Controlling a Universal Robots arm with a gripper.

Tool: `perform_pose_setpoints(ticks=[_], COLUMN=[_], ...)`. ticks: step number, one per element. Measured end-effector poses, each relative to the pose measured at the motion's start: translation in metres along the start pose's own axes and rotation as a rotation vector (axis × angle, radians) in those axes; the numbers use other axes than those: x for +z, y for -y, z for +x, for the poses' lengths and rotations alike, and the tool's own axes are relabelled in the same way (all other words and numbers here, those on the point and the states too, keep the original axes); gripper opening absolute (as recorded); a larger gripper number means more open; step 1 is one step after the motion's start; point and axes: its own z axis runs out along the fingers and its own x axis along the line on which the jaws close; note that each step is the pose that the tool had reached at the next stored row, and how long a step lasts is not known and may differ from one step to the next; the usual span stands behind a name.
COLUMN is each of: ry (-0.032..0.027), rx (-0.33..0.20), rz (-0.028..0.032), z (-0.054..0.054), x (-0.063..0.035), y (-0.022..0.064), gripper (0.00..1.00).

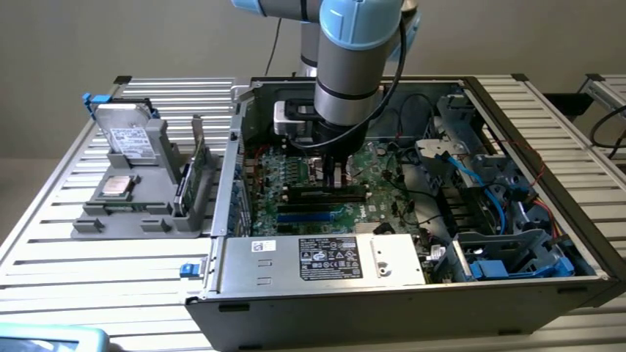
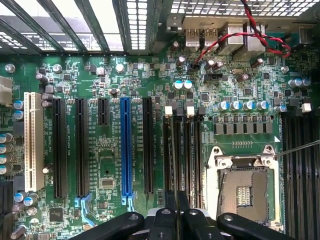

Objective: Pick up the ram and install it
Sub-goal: 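Insert the ram into the slot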

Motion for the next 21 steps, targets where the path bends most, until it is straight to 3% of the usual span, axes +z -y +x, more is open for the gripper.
perform_pose_setpoints(ticks=[10,17,21], ry=[0.0020,-0.0041,-0.0064], rx=[0.000,0.002,0.004], rz=[-0.0015,-0.0180,-0.0329], z=[0.0007,0.0010,0.0014], x=[-0.0001,-0.0033,-0.0060], y=[0.0001,0.0001,-0.0001], gripper=[0.13,0.13,0.13])
